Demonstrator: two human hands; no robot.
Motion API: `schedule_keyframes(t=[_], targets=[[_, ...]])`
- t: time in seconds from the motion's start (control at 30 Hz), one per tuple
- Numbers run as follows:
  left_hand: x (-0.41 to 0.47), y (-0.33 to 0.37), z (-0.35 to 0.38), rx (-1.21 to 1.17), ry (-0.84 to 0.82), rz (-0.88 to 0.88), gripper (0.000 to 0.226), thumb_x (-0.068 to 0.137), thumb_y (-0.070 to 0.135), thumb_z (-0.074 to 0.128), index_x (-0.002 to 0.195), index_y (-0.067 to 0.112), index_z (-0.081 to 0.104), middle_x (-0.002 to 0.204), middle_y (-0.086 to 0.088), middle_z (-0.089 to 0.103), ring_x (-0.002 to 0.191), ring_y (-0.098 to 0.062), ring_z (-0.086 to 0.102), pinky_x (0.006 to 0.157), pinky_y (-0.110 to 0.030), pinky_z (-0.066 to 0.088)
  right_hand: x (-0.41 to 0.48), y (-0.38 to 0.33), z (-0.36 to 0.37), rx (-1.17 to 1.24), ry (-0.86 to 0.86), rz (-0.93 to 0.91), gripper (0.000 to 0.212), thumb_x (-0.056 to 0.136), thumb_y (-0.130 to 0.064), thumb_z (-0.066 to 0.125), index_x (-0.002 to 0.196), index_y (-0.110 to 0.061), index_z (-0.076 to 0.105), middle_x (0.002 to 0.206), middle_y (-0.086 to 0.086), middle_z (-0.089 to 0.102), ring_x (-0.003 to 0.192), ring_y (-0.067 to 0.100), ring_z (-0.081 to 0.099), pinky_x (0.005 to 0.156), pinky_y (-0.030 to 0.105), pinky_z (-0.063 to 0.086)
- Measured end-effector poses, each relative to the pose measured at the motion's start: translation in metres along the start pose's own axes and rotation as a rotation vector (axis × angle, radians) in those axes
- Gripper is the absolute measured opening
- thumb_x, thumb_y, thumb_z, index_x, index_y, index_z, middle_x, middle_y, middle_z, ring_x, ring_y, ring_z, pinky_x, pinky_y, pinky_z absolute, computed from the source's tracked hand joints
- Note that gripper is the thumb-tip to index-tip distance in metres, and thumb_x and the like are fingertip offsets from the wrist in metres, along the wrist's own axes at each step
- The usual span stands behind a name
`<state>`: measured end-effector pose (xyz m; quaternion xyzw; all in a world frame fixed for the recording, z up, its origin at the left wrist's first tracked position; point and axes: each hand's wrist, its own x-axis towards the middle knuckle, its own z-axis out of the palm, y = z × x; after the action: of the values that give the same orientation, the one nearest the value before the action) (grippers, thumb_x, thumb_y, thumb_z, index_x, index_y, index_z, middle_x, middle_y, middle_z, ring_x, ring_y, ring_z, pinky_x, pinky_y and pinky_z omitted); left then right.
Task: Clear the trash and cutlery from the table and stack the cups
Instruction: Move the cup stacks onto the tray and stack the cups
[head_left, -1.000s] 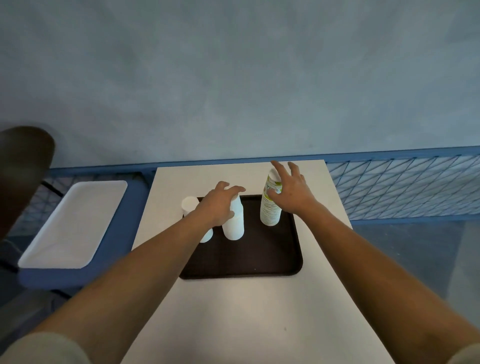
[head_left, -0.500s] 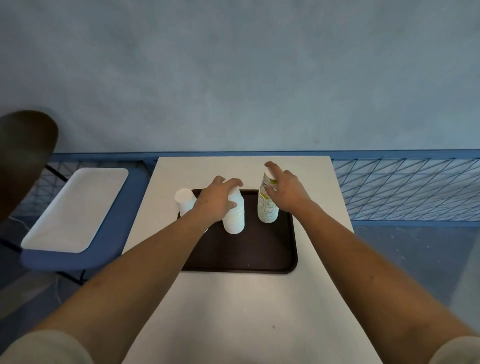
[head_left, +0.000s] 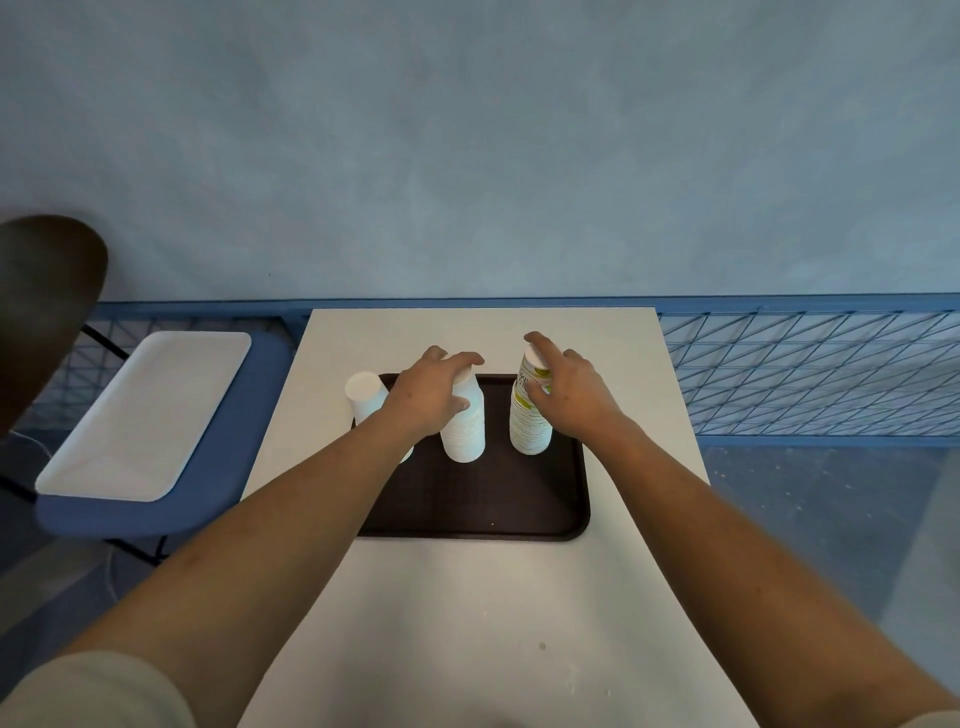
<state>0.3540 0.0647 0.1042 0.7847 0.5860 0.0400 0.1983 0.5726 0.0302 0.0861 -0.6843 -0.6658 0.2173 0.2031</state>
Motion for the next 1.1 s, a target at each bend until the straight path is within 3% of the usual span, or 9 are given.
schedule_keyframes(t=[0.6, 1.1], targets=[[-0.001, -0.003, -0.004, 0.003, -0.028, 0.041, 0.063, 0.093, 0.024, 0.072, 0.147, 0.045, 0.047, 0.138, -0.005, 0.049, 0.121, -0.029, 0.057, 0.082, -0.032, 0.042, -0.017, 0.004, 0.002, -0.014, 0.009, -0.022, 0.064, 0.098, -0.033, 0.06, 0.15, -0.045, 0.025, 0.117, 0.012, 0.058, 0.102, 0.034, 0.062, 0.084, 0.044, 0.057], [-0.004, -0.003, -0.003, -0.003, -0.033, 0.061, 0.064, 0.095, 0.021, 0.07, 0.149, 0.045, 0.046, 0.144, -0.006, 0.046, 0.125, -0.03, 0.056, 0.09, -0.037, 0.047, -0.021, 0.004, 0.002, -0.008, 0.008, -0.022, 0.064, 0.099, -0.031, 0.059, 0.151, -0.045, 0.025, 0.121, 0.012, 0.058, 0.105, 0.034, 0.063, 0.085, 0.043, 0.057]])
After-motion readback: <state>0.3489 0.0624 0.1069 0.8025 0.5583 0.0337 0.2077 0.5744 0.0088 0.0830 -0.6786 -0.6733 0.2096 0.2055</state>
